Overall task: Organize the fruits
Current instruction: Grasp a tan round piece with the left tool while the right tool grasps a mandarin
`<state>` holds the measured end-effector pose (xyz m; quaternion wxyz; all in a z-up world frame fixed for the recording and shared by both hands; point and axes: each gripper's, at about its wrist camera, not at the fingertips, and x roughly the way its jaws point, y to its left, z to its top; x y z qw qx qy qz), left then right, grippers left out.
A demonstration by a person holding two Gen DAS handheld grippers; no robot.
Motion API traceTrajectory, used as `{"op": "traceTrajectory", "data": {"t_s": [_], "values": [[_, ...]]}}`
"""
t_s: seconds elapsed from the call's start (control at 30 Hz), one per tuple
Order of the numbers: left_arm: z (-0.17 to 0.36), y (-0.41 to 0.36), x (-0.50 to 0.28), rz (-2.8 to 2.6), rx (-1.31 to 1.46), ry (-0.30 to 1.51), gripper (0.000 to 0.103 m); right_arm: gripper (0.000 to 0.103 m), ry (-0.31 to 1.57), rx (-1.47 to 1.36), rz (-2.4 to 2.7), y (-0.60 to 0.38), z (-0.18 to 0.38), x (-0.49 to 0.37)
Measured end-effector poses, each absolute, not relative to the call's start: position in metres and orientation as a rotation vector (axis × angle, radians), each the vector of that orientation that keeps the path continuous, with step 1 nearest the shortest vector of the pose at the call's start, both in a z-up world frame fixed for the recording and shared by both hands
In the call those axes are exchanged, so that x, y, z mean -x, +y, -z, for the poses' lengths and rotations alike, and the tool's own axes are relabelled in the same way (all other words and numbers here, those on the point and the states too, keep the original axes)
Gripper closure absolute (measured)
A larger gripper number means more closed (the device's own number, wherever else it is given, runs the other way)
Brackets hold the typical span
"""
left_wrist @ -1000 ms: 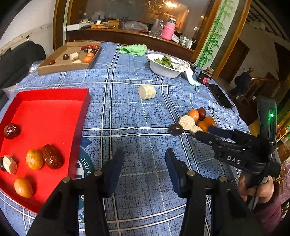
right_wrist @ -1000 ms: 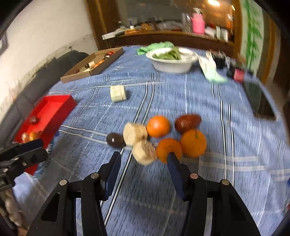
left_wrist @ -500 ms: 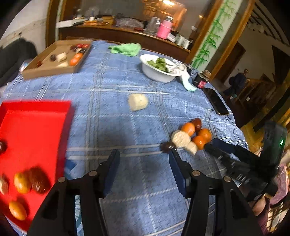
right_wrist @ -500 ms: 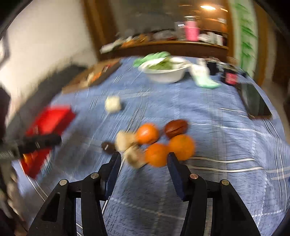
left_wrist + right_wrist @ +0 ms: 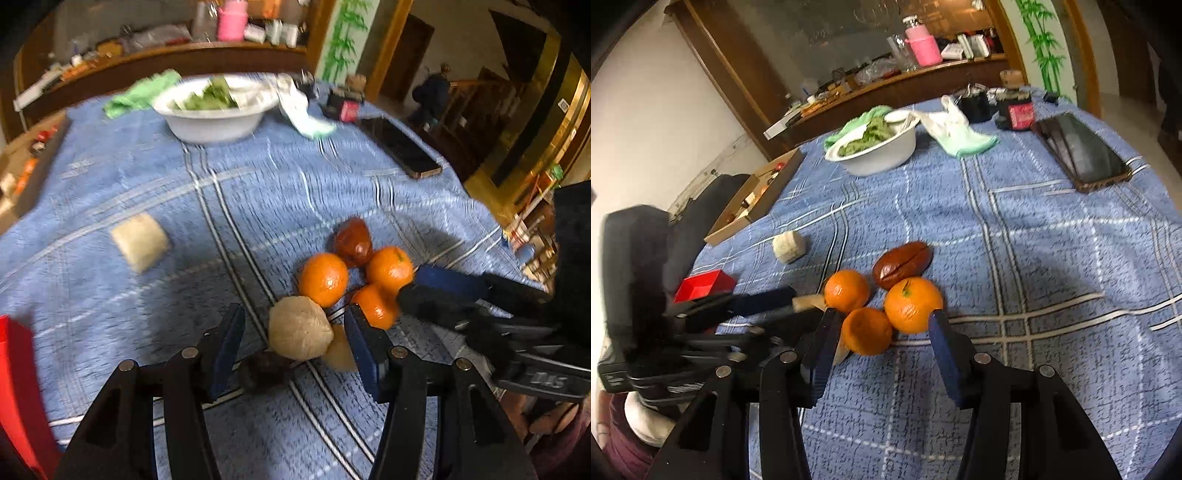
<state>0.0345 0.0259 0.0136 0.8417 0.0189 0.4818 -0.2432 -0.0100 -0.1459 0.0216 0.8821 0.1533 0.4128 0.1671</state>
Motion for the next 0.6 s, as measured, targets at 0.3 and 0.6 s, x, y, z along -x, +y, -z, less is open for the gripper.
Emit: {"op": "traceTrajectory", "data": {"t_s": [0.3,0.6], "values": [[-0.006,0.036,-0.030,0.513,0.060,0.982,0.070,0.050,0.880,-0.392,-0.319,-0.155,-0.013,-0.007],[-0.036,0.053,0.009,0.478,0.105,0.910,0.070,0.046,0.898,-0.383,-0.347,-0.149,-0.004,-0.015]]}}
